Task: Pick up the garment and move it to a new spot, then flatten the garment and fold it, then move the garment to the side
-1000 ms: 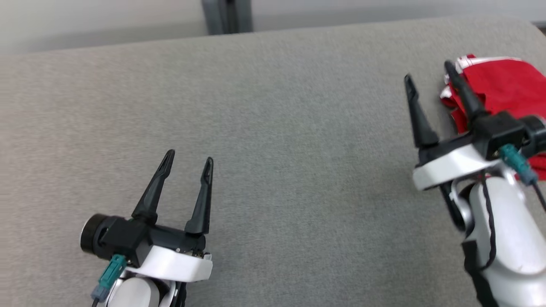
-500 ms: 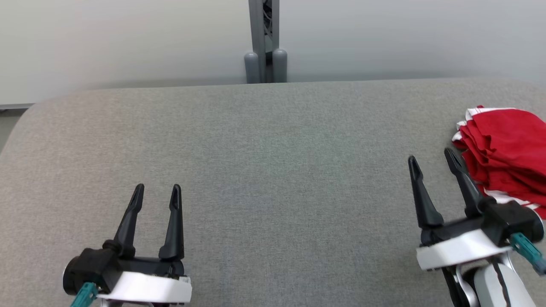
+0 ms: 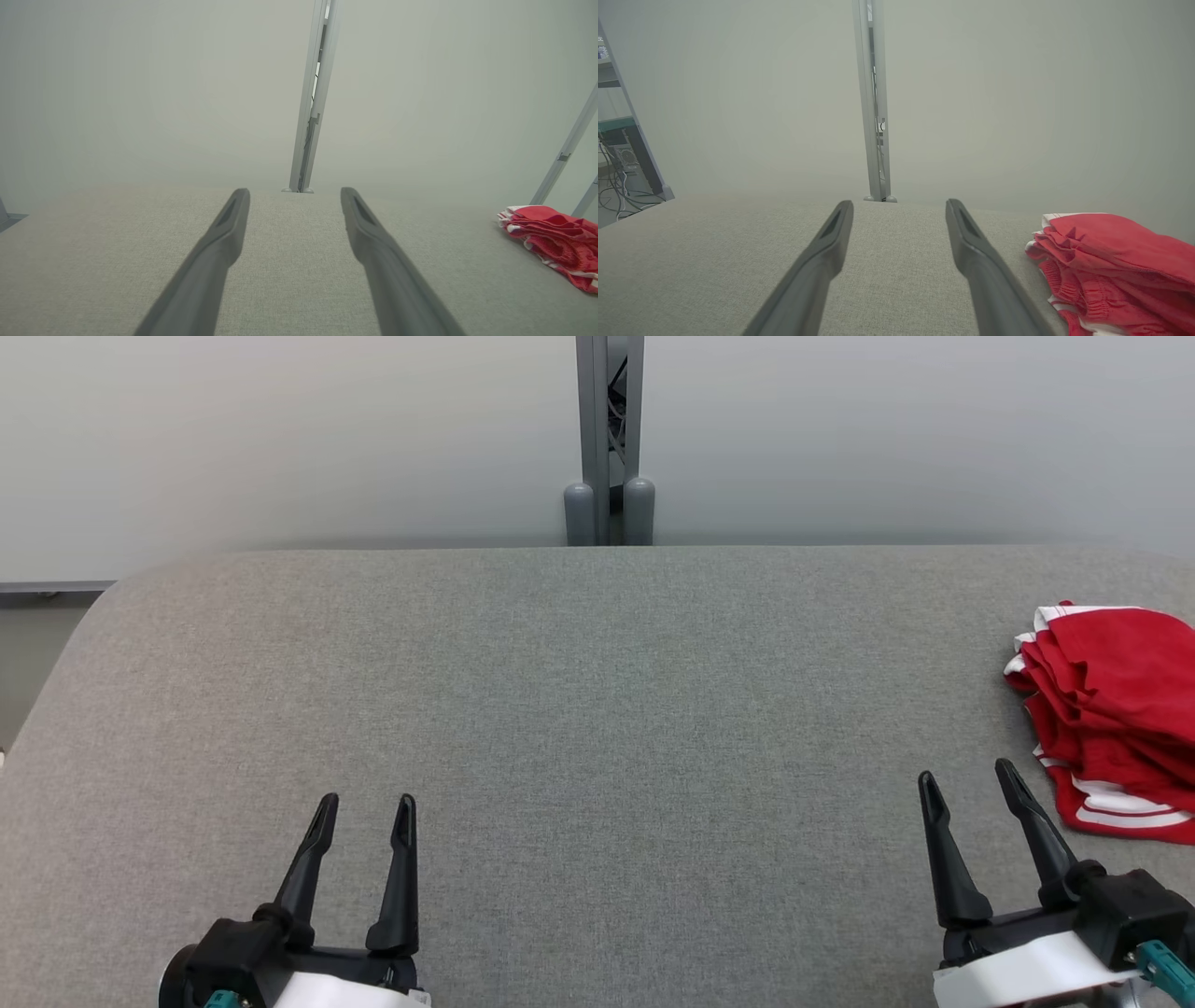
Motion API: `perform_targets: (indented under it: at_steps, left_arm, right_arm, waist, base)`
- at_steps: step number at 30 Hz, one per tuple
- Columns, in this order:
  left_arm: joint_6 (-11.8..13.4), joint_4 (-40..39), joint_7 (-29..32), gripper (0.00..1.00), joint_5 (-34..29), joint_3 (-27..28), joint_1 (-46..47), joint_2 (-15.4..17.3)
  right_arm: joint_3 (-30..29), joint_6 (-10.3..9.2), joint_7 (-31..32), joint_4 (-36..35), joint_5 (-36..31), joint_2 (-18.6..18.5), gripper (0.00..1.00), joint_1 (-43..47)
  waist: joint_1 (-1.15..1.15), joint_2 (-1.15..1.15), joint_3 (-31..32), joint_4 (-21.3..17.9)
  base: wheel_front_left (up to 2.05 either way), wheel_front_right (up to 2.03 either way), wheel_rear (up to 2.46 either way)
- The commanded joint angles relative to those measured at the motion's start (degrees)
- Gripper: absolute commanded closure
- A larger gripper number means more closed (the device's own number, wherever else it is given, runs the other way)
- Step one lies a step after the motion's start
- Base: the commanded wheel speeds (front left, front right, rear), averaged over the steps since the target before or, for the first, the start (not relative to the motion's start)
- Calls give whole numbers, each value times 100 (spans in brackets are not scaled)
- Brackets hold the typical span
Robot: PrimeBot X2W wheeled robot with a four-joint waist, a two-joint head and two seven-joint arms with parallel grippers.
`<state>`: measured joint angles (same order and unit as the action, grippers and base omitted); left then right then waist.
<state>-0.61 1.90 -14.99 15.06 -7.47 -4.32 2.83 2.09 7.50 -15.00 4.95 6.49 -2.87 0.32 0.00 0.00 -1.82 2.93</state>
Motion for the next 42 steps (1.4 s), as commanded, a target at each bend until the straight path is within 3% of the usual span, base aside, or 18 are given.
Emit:
perform_targets:
  at_steps: [1,19,20,25,42]
  left_arm:
    - [10,15,-23,0,-12,10,-60,19]
    - [111,51,-23,0,-32,-110,-13,20]
    - [123,64,0,100,-38,-107,-50,-3]
    - [117,326,36,100,-25,-125,-191,-26]
    - [-48,584,310,100,1689,-28,170,33]
  right_arm:
    - [-30,-2,-25,-18,26,-17,0,64]
    - [-82,-2,-25,53,117,-16,0,143]
    - [-77,-1,0,45,80,1,100,97]
    - [-55,0,20,309,82,66,100,238]
    - [-251,0,477,470,1969,-53,100,10]
  waist:
    - [0,0,37,-3]
    - [0,0,105,-9]
    - [0,0,104,-8]
    - [0,0,103,-10]
    - [0,0,110,-46]
  base:
    - [0,0,0]
    - [0,0,0]
    - [0,0,0]
    - [0,0,0]
    - [0,0,0]
